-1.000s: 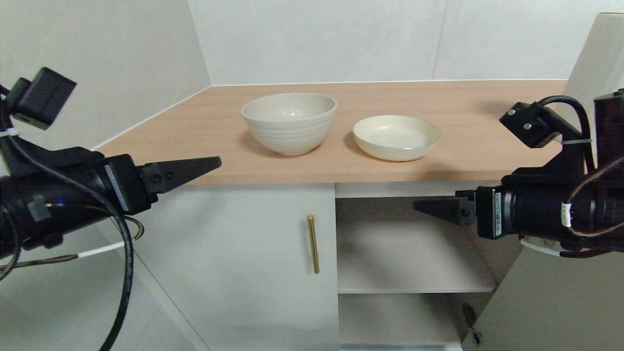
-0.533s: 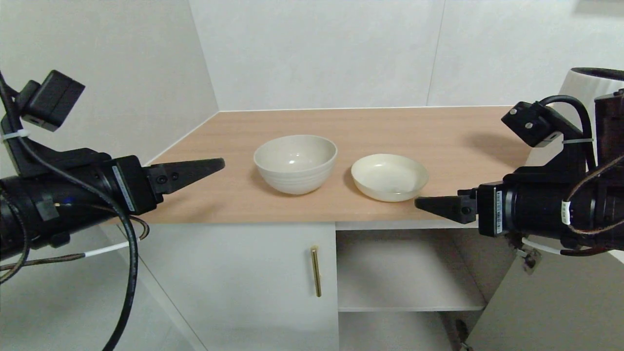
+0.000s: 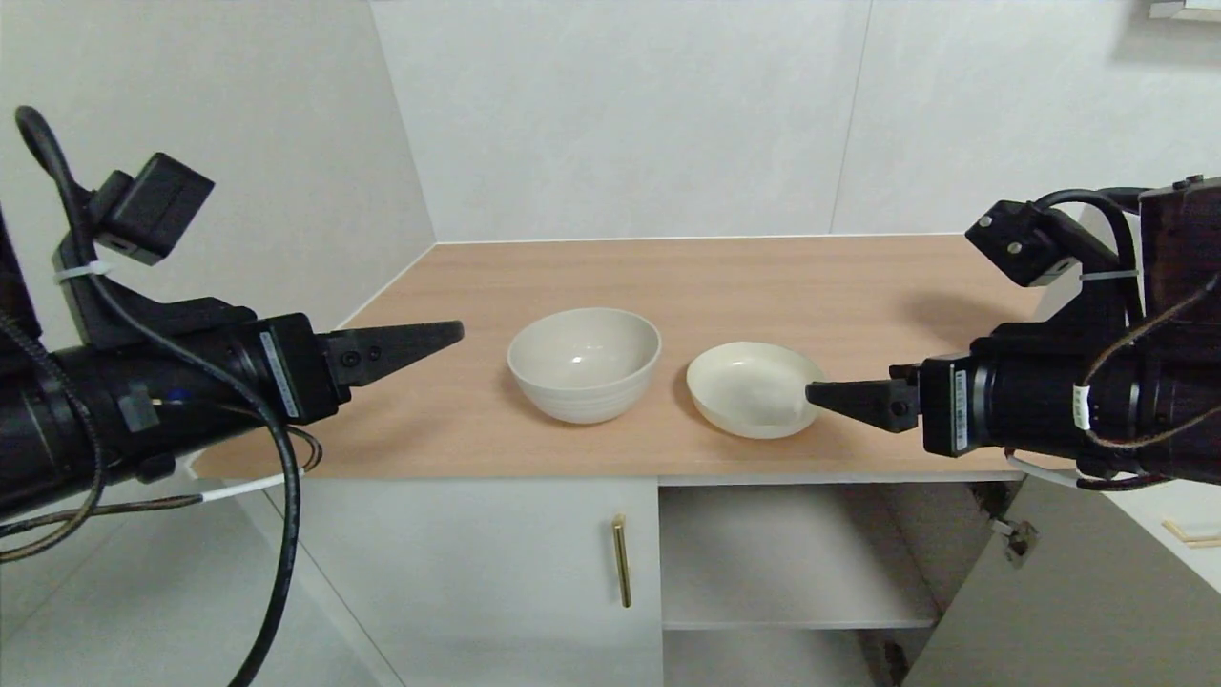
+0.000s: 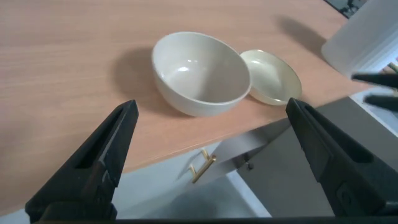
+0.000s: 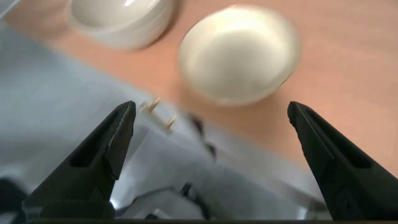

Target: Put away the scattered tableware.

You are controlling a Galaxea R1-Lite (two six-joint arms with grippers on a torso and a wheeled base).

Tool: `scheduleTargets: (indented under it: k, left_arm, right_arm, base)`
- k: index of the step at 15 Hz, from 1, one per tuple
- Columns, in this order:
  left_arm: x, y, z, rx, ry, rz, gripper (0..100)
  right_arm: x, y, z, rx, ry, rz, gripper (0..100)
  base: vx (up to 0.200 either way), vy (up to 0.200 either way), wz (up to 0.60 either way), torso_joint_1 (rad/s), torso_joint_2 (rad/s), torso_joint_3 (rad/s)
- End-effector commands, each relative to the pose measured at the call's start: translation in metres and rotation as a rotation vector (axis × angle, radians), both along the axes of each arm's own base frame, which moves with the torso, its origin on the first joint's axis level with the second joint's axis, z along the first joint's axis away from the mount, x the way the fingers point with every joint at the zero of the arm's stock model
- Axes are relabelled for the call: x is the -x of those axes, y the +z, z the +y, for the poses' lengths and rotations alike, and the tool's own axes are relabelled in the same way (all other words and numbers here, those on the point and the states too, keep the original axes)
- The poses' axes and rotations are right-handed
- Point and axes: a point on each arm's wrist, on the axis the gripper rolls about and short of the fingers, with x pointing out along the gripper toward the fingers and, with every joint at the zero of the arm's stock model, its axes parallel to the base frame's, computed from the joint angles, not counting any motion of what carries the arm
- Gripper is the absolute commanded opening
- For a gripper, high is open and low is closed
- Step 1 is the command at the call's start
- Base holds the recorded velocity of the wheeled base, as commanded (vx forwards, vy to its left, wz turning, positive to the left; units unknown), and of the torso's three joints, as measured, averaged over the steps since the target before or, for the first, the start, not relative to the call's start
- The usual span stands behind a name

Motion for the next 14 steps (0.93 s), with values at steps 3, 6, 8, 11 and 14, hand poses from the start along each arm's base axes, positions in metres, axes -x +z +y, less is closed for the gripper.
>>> scheduleTargets:
  k: [3,6,8,11,14]
  left_arm:
    - [-0.021,-0.007,-0.01,-0.035,-0.009,0.099,100]
    - [-0.032,0.002,-0.014,-0.078,-0.009,0.271,100]
    - [-0.049,-0.004,-0.02,-0.03,0.029,0.402,100]
    - [-0.069,-0.01,-0.034,0.077,0.1,0.486,100]
    - [-0.094,-0.031,-0.055,0.073,0.227,0.484,100]
  right_arm:
    - [-0.048,-0.004,0.003,0.028,-0.085,0.021,100]
    - [-0.064,-0.011,0.008,0.037,-0.135,0.103,100]
    - [-0.072,-0.015,0.011,0.048,-0.201,0.112,100]
    - [-0.076,-0.02,0.013,0.052,-0.231,0.121,100]
    - [-0.076,-0.015,0.013,0.005,-0.244,0.105,100]
  base:
    - [0.0,0.0,0.0,0.0,0.0,0.0]
    - [0.0,0.0,0.0,0.0,0.0,0.0]
    - [0.0,0.0,0.0,0.0,0.0,0.0]
    - [0.0,0.0,0.0,0.0,0.0,0.0]
    - [0.0,0.0,0.0,0.0,0.0,0.0]
